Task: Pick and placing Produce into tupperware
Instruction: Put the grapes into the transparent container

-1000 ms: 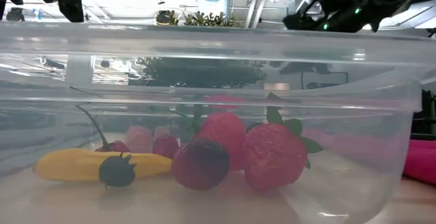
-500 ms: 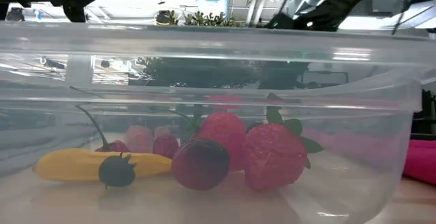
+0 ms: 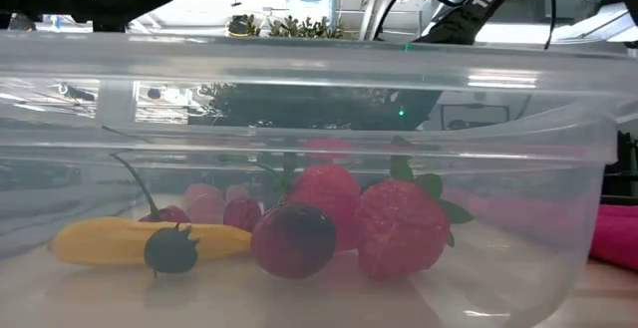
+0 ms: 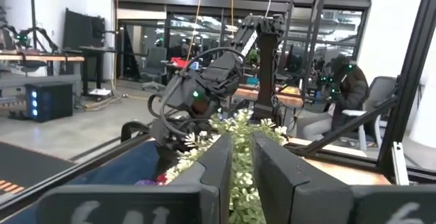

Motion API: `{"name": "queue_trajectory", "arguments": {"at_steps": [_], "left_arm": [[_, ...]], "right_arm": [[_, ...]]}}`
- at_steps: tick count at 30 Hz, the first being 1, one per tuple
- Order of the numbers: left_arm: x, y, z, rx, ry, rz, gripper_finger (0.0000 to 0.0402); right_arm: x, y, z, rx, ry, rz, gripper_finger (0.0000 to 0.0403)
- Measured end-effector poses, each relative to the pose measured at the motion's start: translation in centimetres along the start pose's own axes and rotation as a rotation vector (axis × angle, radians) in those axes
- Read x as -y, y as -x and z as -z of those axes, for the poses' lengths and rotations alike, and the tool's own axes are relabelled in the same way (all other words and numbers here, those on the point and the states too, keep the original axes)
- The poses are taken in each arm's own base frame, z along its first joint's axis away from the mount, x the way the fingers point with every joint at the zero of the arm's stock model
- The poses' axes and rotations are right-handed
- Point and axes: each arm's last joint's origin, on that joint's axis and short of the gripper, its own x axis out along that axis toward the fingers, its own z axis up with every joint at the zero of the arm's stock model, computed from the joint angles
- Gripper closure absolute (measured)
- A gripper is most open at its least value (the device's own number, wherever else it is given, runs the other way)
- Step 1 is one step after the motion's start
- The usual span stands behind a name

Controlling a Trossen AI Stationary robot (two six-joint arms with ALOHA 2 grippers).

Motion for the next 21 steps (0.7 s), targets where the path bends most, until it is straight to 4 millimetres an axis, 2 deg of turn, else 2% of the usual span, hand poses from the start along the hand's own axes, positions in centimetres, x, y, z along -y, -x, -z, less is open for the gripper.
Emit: {"name": "queue_trajectory", "arguments": {"at_steps": [4,11,21], "left_arm": [[0.00,0.00,0.06,-0.005,0.007,0.000,0.0354],[0.00,0.00,0.15,-0.012,0.021,-0.001,0.0354],[0.00,0.00,0.16,-0.012,0.020,-0.002,0.0354]], "right_arm": [[0.43,-0.46,0.13,-0.007,-0.019,-0.009,0.0165],[0.04,-0.30,-0.21,0.025,0.032,-0.021,0.0188],[-0.08,-0.29,-0.27,0.035,0.209,-0.034,0.0184]]}}
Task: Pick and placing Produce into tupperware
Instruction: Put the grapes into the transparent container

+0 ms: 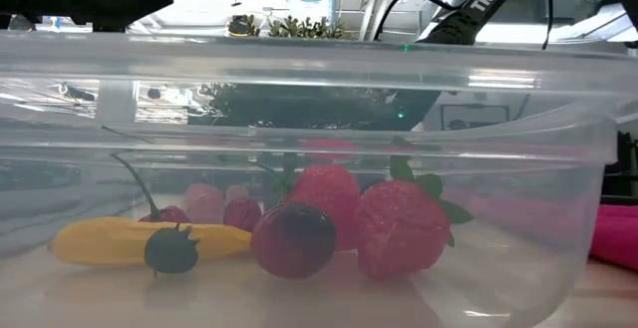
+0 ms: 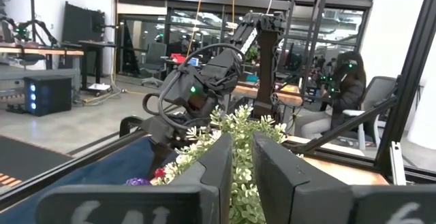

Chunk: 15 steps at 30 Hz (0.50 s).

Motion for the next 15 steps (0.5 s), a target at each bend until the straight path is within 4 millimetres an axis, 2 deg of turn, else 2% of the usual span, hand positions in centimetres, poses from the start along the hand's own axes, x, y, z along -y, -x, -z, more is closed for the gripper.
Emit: {"name": "queue_trajectory", "arguments": {"at_steps": [6,15], "left_arm": [[0.00,0.00,0.00,0.000,0.001,0.000,0.0354],[0.00,0.00,0.01,-0.001,0.008,-0.001,0.0354]], "right_arm": [[-0.42,0.04,-0.20,0.020,0.128,-0.016,0.0179],[-0.35,0.05,-0.52,0.053,0.198,-0.004,0.0179]]}}
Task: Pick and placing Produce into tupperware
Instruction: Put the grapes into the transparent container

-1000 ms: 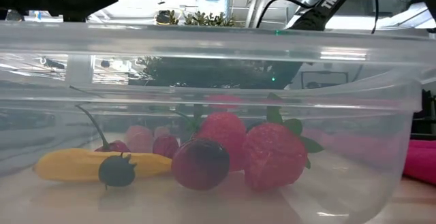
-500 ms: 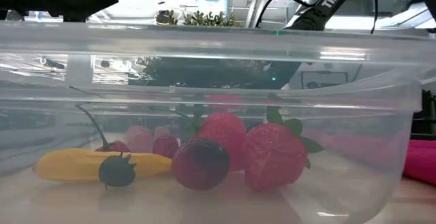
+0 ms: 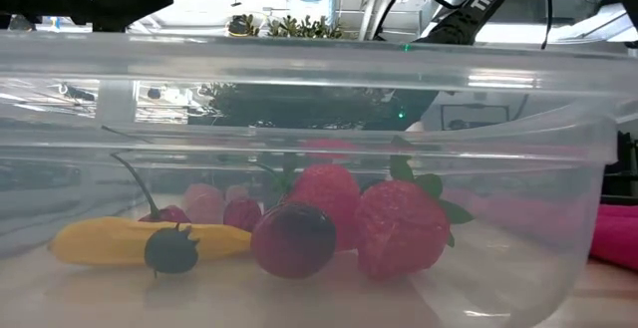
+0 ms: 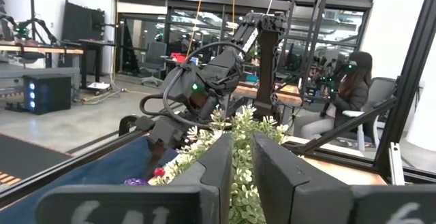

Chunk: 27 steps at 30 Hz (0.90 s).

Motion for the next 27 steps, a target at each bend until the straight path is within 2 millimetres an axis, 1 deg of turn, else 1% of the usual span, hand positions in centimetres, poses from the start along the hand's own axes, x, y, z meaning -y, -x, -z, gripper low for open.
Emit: {"name": "queue_trajectory", "arguments": {"at_steps": [5,12,15,17,19,22,24,27], "left_arm": [[0.0,0.0,0.0,0.000,0.000,0.000,0.0354],[0.0,0.0,0.0,0.000,0.000,0.000,0.0354],[0.0,0.0,0.0,0.000,0.000,0.000,0.0354],[0.0,0.0,0.0,0.000,0.000,0.000,0.0354],[0.0,0.0,0.0,0.000,0.000,0.000,0.0354],[0.0,0.0,0.0,-0.004,-0.004,-0.002,0.0354],[0.0,0.0,0.0,-0.004,-0.005,-0.006,0.0354],[0.0,0.0,0.1,-0.005,-0.006,-0.010,0.0354]], "right_arm": [[0.4,0.0,-0.3,0.046,-0.008,0.005,0.0180],[1.3,-0.1,0.0,0.062,-0.050,-0.055,0.0186],[1.2,-0.1,0.0,0.076,-0.070,-0.102,0.0190],[1.0,-1.0,0.2,0.072,-0.072,-0.115,0.0192],[0.7,-1.3,0.9,0.025,-0.071,-0.132,0.0193],[0.8,-1.9,0.5,0.058,-0.070,-0.124,0.0194],[0.6,-2.0,1.0,0.025,-0.078,-0.139,0.0205],[0.7,-2.0,0.9,0.035,-0.075,-0.134,0.0248]]}}
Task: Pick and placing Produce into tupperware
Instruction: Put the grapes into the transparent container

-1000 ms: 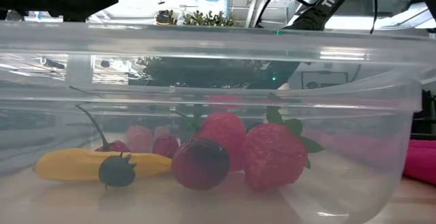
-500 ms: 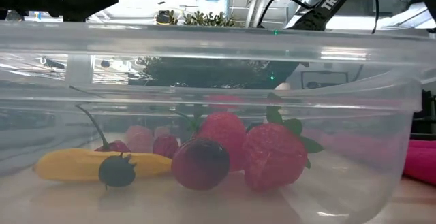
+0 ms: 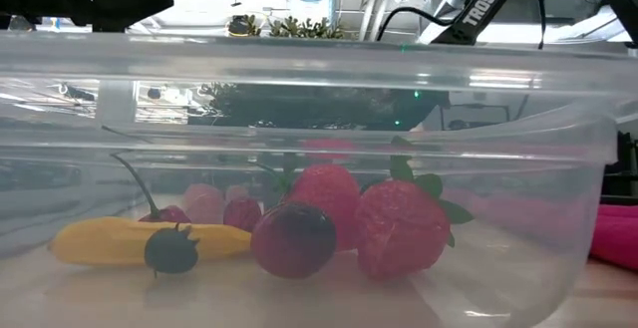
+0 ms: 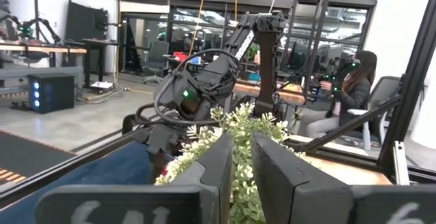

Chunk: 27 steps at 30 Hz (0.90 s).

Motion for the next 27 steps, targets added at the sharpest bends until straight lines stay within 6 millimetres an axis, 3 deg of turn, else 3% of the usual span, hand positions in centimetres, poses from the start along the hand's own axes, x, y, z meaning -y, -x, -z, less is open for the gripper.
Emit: {"name": "queue_trajectory", "arguments": {"at_steps": [6,9,14,19,25,27], "left_arm": [[0.0,0.0,0.1,-0.006,-0.021,-0.012,0.0354],[0.0,0.0,0.1,-0.009,-0.026,-0.011,0.0354],[0.0,-0.1,-0.2,0.000,0.048,-0.029,0.0354],[0.4,-0.3,-1.3,0.026,0.039,-0.004,0.0354],[0.4,-0.8,-2.6,0.058,0.001,-0.038,0.0354],[0.3,-0.9,-2.9,0.065,0.004,-0.045,0.0354]], "right_arm": [[0.3,1.7,-0.5,-0.006,0.010,0.012,0.0364],[0.7,3.2,-0.9,-0.033,0.002,0.031,0.0390],[1.2,7.4,-1.7,-0.045,-0.047,0.062,0.0353],[0.7,12.4,-2.9,0.065,-0.096,0.077,0.0306],[-0.9,17.5,-3.9,0.210,-0.133,0.075,0.0287],[-1.4,18.9,-4.2,0.269,-0.226,0.057,0.0285]]}}
